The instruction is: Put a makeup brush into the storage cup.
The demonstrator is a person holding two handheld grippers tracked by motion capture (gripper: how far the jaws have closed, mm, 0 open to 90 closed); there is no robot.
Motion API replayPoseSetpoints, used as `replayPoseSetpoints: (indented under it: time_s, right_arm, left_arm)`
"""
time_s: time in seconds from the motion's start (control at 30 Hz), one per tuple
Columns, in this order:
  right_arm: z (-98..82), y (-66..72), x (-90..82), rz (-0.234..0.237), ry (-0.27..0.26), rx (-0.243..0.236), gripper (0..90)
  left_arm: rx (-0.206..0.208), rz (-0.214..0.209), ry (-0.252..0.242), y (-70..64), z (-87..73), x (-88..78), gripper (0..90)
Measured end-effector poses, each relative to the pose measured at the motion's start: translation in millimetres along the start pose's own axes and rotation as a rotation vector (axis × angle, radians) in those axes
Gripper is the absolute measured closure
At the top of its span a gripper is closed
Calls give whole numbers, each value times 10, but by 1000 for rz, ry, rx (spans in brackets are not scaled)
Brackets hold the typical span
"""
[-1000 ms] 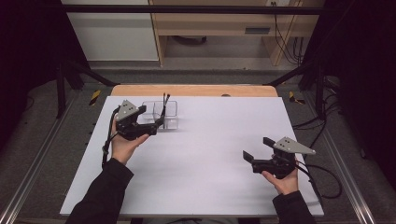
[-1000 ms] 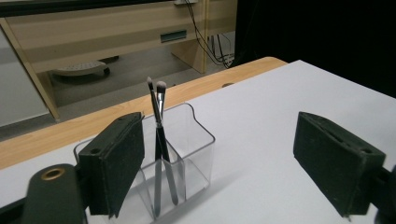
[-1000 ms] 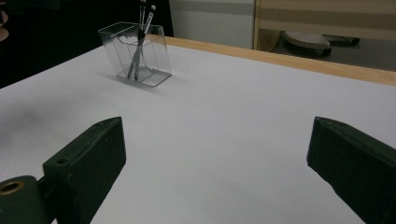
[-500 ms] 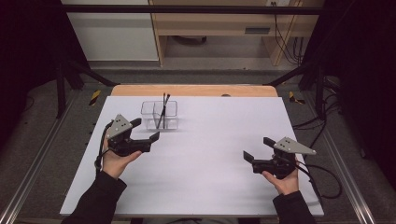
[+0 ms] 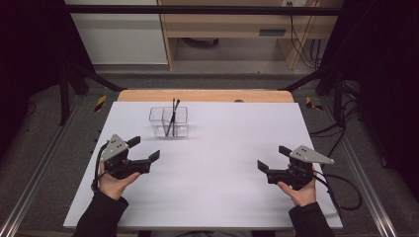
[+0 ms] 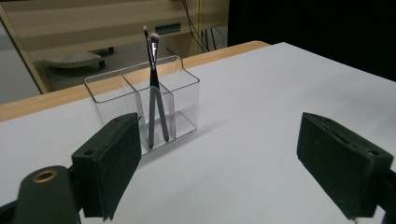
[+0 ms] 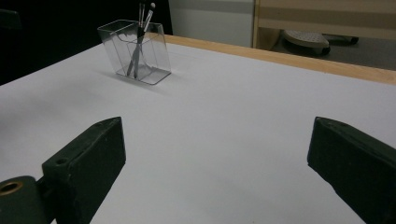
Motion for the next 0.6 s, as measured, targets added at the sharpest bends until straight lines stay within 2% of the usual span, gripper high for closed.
replayPoseSetpoints:
  time_s: [0.2,0.33,0.6]
  right_arm:
    - [-2,-7,-13,-3,-2,2,47]
    - [-14,-16,-18,-3,-1,4,48]
    - [-52,-32,-14,-7,9,8,48]
  left_arm:
    - [-30,17,9,71,-176,-95,135]
    - [-21,7,15,79,-257,-139,131]
    - [-24,-2,18,58,-317,-170,124]
Point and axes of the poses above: each handheld gripper's, and its own axes: x roughly forward along the jaws, z roughly out of its top, y roughly to its left, the point moved 8 cm from there along x, roughly forward along the jaws, and after that the axes turned 8 degrees about -z, right-handed, at the moved point
